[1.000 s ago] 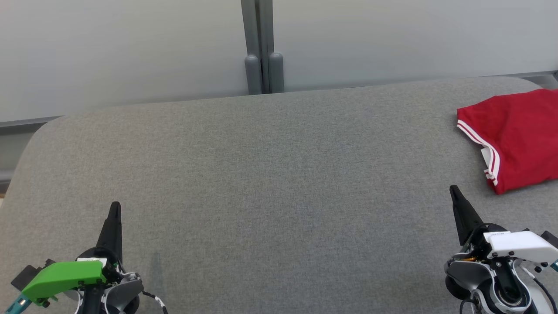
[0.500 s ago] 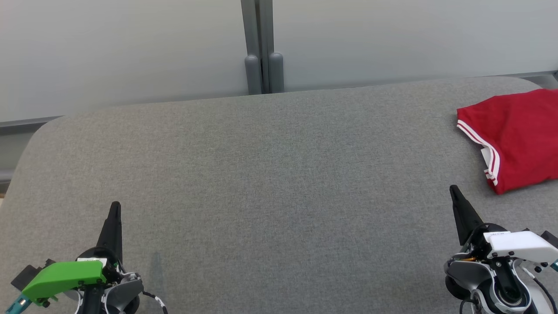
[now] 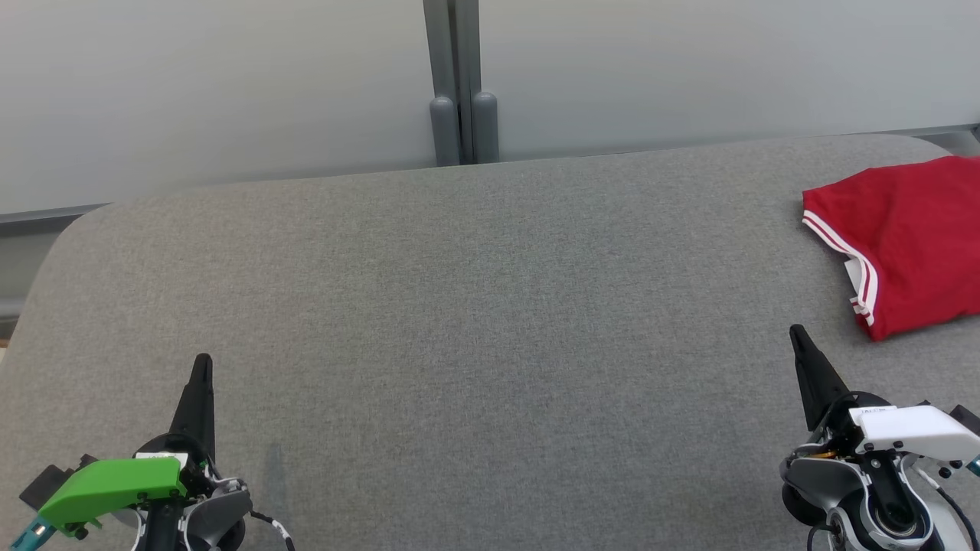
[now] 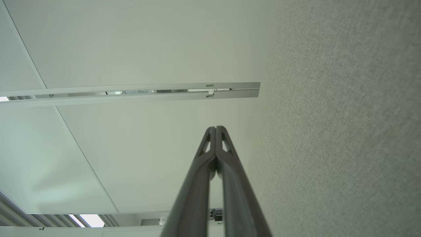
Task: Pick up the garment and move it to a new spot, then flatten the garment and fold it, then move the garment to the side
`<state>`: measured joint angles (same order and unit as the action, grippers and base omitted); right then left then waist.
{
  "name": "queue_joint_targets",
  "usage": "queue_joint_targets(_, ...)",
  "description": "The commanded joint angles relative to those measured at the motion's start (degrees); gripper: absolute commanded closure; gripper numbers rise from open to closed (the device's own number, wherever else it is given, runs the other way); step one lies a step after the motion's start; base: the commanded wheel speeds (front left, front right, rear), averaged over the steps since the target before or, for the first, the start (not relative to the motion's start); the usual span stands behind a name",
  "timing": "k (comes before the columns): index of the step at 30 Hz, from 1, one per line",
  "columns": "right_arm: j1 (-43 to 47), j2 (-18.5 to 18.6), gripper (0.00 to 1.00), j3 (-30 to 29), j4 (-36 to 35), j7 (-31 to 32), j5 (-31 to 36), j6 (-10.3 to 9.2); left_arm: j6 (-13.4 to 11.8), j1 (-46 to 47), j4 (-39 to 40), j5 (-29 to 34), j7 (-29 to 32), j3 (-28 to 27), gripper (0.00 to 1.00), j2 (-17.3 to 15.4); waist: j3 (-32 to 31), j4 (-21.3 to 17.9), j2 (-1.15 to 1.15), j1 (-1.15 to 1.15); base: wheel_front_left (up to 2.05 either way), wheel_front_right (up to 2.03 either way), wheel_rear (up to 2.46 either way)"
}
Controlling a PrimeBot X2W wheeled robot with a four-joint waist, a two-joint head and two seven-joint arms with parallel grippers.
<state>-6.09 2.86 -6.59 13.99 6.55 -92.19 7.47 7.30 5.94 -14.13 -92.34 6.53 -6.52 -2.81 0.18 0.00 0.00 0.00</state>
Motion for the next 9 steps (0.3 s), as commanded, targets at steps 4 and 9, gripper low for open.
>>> queue_joint_targets(4, -0.32, 0.02, 1.0, -0.09, 0.12, 0.25, -0.31, 0.04, 0.4, 0.6, 0.13, -0.14, 0.23, -0.14, 1.0, -0.08, 0.0, 0.0, 0.0, 0.0, 0.0, 0.0, 0.0)
queue_joint_targets(9, -0.32, 0.01, 1.0, -0.09, 0.11, 0.25, -0.31, 0.04, 0.4, 0.6, 0.14, -0.14, 0.23, -0.14, 1.0, -0.08, 0.0, 0.0, 0.0, 0.0, 0.0, 0.0, 0.0)
